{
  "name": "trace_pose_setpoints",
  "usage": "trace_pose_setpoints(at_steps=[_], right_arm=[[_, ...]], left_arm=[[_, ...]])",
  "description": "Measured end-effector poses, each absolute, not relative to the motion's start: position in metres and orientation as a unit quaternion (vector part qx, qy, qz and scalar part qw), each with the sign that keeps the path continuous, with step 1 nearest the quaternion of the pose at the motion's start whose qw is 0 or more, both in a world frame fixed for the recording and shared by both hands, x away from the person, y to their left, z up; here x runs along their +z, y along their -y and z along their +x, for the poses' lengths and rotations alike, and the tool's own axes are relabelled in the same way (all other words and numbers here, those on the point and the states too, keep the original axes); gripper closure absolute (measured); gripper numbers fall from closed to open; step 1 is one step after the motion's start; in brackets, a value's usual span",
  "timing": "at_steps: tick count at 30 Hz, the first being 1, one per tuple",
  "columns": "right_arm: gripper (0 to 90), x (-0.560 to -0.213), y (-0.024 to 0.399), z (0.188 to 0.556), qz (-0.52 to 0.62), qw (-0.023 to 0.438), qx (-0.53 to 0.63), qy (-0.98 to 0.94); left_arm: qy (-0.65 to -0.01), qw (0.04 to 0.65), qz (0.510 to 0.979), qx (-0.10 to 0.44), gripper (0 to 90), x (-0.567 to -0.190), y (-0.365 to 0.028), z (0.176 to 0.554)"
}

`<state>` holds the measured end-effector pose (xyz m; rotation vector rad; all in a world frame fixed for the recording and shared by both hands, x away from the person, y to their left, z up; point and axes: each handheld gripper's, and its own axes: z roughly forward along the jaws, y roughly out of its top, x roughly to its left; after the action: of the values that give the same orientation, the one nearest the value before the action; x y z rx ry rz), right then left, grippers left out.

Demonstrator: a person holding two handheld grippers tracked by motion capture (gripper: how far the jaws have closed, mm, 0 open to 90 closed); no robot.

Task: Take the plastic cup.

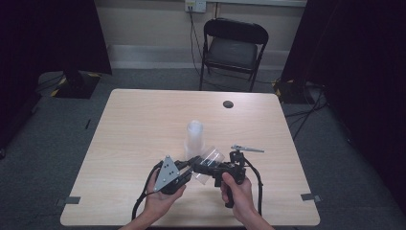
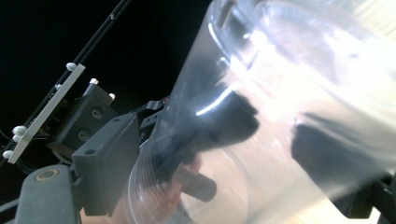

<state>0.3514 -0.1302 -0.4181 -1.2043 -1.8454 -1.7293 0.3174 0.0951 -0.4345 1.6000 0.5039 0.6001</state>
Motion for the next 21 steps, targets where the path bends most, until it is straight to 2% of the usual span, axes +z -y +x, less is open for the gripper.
trace_pose_setpoints(at_steps=[5, 12, 17, 21], right_arm=[[16.7, -0.414, 0.136, 0.350, -0.417, 0.132, -0.614, 0.658], [15.4, -0.413, 0.140, 0.352, -0.408, 0.108, -0.618, 0.664], [14.9, -0.410, 0.147, 0.353, -0.392, 0.061, -0.620, 0.677], [14.8, -0.409, 0.151, 0.354, -0.390, 0.049, -0.621, 0.678]], left_arm=[[-0.220, 0.628, 0.702, 0.253, 86.0, -0.437, -0.100, 0.320], [-0.234, 0.631, 0.704, 0.228, 85.9, -0.437, -0.107, 0.323], [-0.251, 0.628, 0.707, 0.210, 86.8, -0.437, -0.113, 0.328], [-0.261, 0.624, 0.712, 0.189, 87.3, -0.435, -0.116, 0.330]])
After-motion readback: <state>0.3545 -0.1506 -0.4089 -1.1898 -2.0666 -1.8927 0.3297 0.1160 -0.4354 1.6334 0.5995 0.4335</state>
